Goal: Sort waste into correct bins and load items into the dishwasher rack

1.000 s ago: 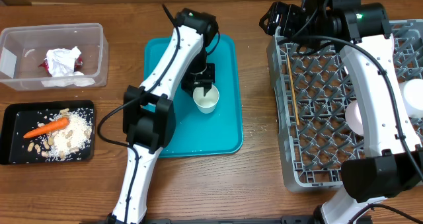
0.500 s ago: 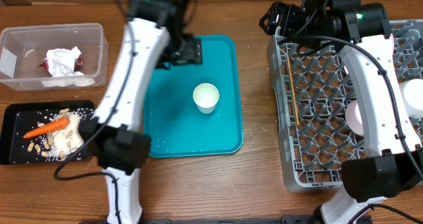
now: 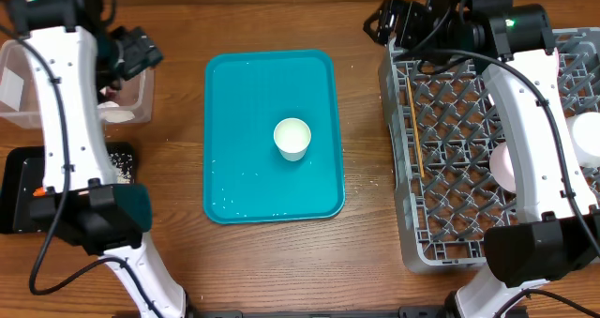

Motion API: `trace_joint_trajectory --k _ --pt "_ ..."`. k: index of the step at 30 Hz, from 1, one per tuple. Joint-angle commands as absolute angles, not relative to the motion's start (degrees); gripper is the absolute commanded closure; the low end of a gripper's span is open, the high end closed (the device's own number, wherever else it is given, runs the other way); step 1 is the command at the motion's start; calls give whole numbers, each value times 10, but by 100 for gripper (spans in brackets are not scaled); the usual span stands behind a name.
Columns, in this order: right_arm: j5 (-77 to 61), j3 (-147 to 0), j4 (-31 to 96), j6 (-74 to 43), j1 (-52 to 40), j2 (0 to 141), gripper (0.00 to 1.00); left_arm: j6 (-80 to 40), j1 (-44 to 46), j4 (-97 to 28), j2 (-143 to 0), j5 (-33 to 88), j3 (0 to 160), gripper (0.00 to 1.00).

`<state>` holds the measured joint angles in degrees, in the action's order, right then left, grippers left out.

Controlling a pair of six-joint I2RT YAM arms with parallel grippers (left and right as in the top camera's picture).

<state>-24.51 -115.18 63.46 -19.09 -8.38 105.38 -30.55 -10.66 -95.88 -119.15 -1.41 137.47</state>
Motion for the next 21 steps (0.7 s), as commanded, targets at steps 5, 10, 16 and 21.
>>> trace_joint_trajectory --k 5,10,16,21 --pt "-175 -1158 678 -146 -184 1068 3 -317 -130 -960 -1181 -2 1381 0" --pt "-19 -1157 689 -146 -296 1113 5 -317 -130 -960 -1181 -2 1381 0" --pt "-4 -1157 675 -146 -388 1187 7 -317 -130 -960 -1181 -2 1381 0" --pt "-4 -1157 668 -146 -434 1233 9 -318 -130 -960 -1181 -2 1381 0"
